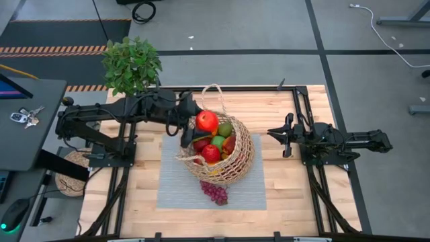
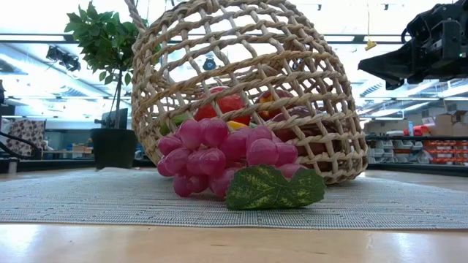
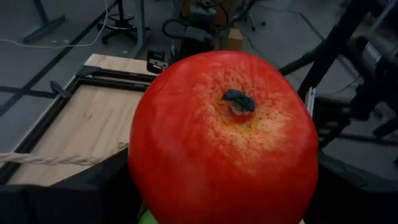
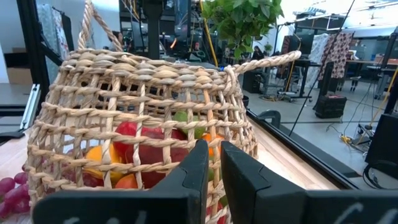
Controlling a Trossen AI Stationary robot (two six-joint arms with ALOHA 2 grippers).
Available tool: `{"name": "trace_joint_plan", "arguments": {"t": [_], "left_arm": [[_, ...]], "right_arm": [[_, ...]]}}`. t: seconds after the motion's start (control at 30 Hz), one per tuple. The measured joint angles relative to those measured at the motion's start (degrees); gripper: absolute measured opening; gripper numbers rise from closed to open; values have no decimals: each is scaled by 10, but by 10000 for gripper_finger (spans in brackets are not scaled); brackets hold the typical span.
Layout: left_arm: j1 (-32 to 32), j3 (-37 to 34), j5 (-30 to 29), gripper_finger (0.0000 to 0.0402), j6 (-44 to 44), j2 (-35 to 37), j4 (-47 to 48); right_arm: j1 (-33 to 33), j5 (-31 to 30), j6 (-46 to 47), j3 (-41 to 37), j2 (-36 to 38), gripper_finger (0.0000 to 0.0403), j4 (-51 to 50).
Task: Build produce basket
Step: Put the red apple into the basket
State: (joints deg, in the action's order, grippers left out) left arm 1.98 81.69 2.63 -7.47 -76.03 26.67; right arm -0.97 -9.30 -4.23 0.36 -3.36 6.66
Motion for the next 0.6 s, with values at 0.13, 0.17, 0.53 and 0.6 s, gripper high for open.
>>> {"name": "trace_joint_plan", "arguments": {"t": [0.13, 0.17, 0.53, 0.6], "left_arm": [[0, 0, 0, 335, 7, 0, 18], [0, 0, 1, 335, 11, 0, 33], [2, -22, -26, 335, -9, -47, 202], [5, -29, -29, 335, -11, -56, 204]], "right_arm": [[0, 0, 0, 0, 0, 50, 2], [0, 0, 0, 0, 0, 50, 2], [0, 0, 0, 0, -2, 50, 11], [0, 1, 0, 0, -3, 50, 12]]}}
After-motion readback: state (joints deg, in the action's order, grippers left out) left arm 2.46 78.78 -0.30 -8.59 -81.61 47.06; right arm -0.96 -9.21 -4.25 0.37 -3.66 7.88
